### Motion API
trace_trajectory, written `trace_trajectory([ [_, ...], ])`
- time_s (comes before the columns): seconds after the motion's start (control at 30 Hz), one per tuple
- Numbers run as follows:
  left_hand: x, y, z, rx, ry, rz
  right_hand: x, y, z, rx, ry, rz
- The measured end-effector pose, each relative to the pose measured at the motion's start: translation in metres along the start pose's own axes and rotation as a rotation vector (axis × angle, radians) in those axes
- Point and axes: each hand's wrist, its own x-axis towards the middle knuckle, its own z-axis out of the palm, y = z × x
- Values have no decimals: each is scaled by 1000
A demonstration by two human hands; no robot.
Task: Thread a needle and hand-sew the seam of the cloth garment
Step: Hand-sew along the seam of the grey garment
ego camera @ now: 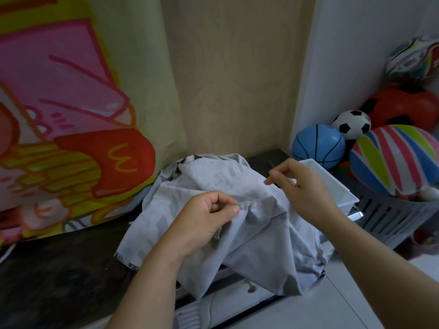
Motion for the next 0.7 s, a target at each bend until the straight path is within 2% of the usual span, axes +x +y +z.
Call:
trace_trajectory([
  [0.17, 0, 1, 0, 0, 19, 13, -11, -10, 22, -15, -147, -75],
  [0.33, -1, -4, -4, 42, 42, 29, -14, -3, 29, -137, -132, -83],
  [0.5, 1, -10, -3, 230, 74, 35, -10, -1, 21, -245, -134, -96],
  [0.7, 2, -8, -5, 344, 87, 52, -6, -3, 9, -289, -328, -140],
])
